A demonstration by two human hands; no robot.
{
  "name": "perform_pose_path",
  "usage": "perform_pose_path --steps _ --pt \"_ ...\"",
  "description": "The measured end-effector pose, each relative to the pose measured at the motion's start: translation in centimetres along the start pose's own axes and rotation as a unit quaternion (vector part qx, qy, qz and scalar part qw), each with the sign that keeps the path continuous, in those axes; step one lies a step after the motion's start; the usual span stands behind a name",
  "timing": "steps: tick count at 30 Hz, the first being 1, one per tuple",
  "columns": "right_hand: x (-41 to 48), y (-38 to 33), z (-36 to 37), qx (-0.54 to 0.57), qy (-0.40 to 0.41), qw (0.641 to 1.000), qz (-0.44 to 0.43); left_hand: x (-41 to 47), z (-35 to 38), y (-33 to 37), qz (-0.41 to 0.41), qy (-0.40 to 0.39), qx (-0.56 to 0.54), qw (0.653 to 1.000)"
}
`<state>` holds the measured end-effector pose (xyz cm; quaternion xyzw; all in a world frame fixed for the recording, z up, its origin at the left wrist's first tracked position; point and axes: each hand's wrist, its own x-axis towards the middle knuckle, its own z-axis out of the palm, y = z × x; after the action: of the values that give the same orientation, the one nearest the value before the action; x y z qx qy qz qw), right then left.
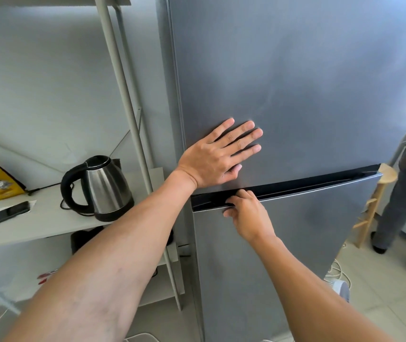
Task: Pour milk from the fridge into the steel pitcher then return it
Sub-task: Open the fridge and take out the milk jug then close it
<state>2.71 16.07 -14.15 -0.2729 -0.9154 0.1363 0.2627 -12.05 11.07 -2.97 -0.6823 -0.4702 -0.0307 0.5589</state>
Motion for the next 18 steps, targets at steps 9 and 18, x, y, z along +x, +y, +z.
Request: perform_pose_path --steps 9,18 --pt "-6.7 1.6 -4.2 0.089 -0.047 0.995 0.003 -0.2 -0.8 0.2 -0.007 -0.032 -0.006 0.999" --pt "-11.4 1.8 -9.5 0.277 0.081 0.935 0.206 -0.8 -2.1 5.3 -0.030 -0.082 -0.142 0.986"
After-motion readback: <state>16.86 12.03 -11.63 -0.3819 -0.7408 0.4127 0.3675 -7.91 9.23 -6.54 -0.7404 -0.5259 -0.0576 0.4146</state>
